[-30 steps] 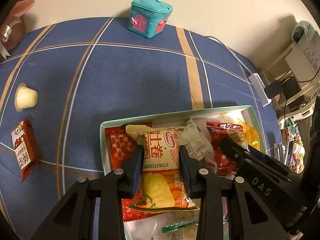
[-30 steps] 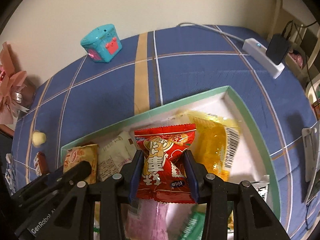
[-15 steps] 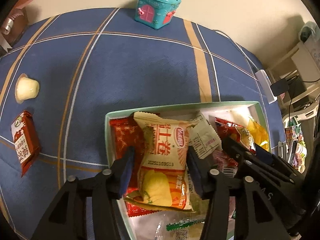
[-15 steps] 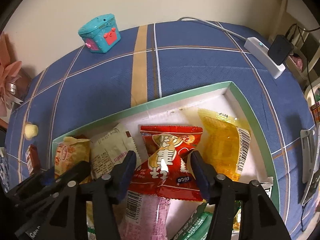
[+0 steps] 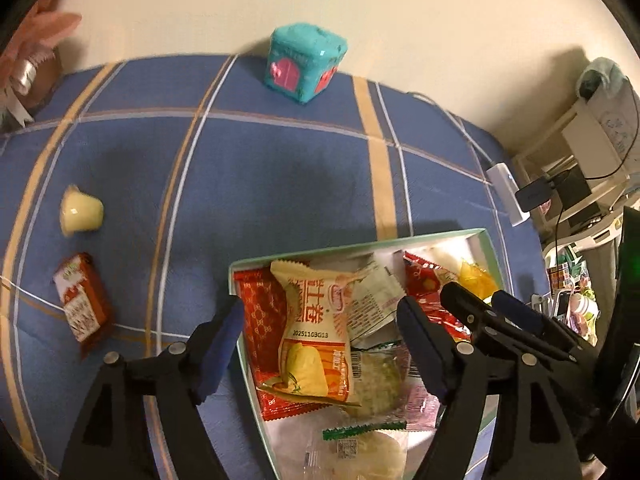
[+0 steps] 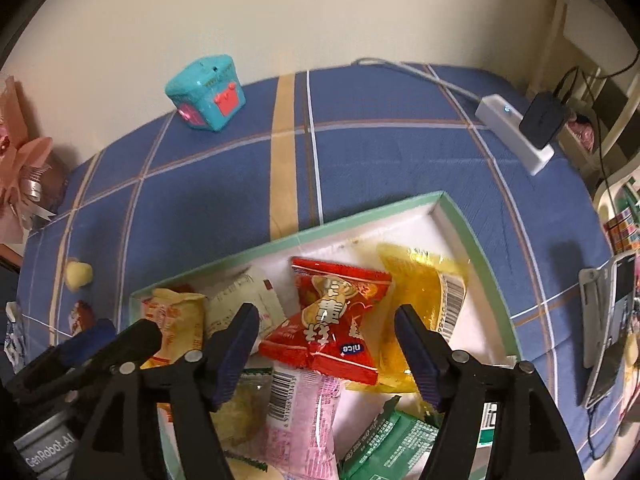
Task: Organize snacks
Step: 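Open the left tool over the tray while the right releases the chip bag there, then move both open tools back toward the milk biscuit packet and pudding cup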
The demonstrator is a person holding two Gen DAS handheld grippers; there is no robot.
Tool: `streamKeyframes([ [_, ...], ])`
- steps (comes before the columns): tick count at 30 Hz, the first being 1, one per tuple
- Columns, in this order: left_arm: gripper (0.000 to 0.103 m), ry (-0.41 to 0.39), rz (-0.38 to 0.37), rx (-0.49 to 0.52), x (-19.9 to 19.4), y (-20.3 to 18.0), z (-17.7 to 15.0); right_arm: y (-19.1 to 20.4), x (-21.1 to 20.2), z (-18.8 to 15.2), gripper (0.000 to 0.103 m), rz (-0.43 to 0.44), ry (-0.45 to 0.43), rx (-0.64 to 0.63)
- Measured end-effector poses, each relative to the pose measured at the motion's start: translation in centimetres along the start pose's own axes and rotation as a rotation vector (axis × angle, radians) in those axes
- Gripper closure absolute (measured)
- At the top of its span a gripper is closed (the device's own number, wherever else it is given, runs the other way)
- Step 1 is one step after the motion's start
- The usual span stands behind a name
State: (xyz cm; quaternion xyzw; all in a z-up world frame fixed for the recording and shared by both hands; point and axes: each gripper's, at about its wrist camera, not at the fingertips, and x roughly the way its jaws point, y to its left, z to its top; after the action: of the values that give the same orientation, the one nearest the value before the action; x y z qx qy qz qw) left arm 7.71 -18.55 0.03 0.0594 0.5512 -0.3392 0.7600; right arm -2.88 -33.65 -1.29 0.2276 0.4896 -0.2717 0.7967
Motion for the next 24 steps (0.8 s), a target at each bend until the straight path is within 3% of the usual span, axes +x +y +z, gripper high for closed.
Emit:
streamKeyframes([
  [13, 0.016, -0.096, 0.097, 0.029, -4.2, 0.0, 1.1, 0.3, -5.0, 1.1, 0.028, -0.009, -0.098, -0.009],
  [14, 0.015, -0.102, 0.110, 0.030, -4.4, 0.1, 1.1, 0.3, -5.3, 1.2, 0.026, -0.011, -0.104, -0.010],
  [16, 0.012, -0.111, 0.133, 0.030, -4.7, 0.4, 1.1, 0.3, -5.8, 1.2, 0.012, -0.015, -0.116, -0.011],
  [19, 0.005, -0.130, 0.180, 0.020, -5.0, 1.2, 1.0, 0.4, -6.2, 1.2, 0.003, -0.019, -0.129, -0.015],
  [24, 0.000, -0.145, 0.253, 0.001, -5.1, 2.8, 0.6, 0.8, -6.4, 1.3, 0.000, -0.040, -0.134, -0.023],
])
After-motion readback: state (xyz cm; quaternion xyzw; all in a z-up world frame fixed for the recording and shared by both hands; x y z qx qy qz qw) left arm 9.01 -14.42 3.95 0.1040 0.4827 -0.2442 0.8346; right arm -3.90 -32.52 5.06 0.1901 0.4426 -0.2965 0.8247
